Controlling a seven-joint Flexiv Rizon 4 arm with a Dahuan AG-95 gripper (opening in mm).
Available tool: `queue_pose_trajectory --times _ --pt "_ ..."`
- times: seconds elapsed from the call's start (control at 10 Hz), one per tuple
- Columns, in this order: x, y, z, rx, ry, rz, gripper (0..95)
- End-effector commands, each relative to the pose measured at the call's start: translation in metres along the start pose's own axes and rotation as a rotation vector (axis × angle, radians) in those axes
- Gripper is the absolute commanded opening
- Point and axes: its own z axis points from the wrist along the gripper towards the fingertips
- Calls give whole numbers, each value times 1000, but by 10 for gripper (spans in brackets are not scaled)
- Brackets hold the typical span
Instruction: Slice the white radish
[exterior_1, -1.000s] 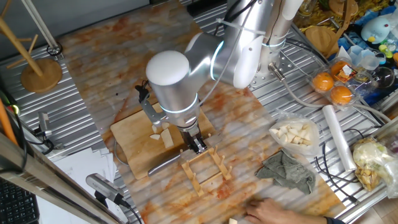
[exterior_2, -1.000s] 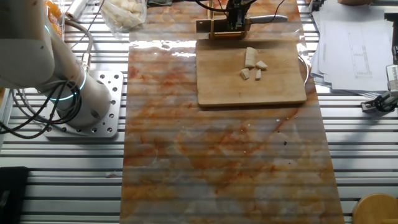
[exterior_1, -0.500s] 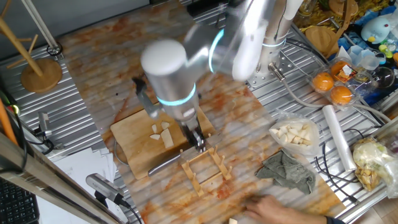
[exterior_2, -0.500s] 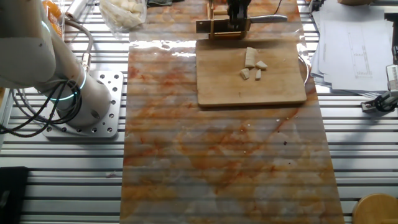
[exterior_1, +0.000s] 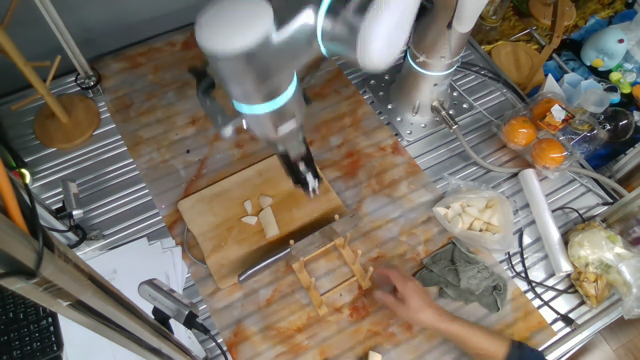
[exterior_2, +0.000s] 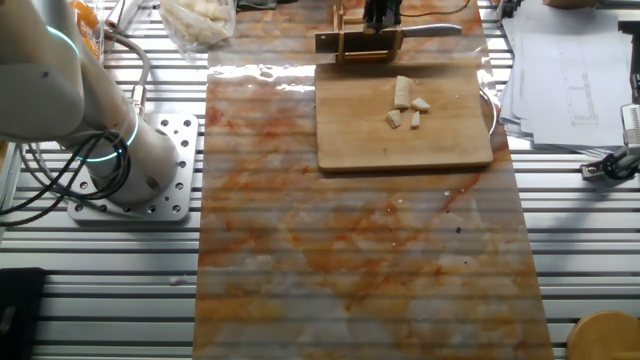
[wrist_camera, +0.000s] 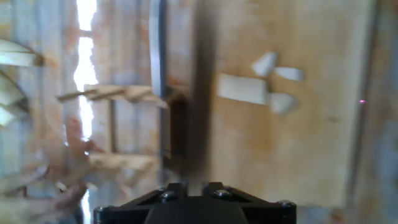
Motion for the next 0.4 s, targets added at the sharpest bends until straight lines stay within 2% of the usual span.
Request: queue_pose_trajectory --times 0.1,0.2,0.4 --pt "40 -56 -13 2 3 -42 0" --pt "52 -67 -10 0 2 -73 0" --pt "58 -70 -6 -2 -9 -97 0"
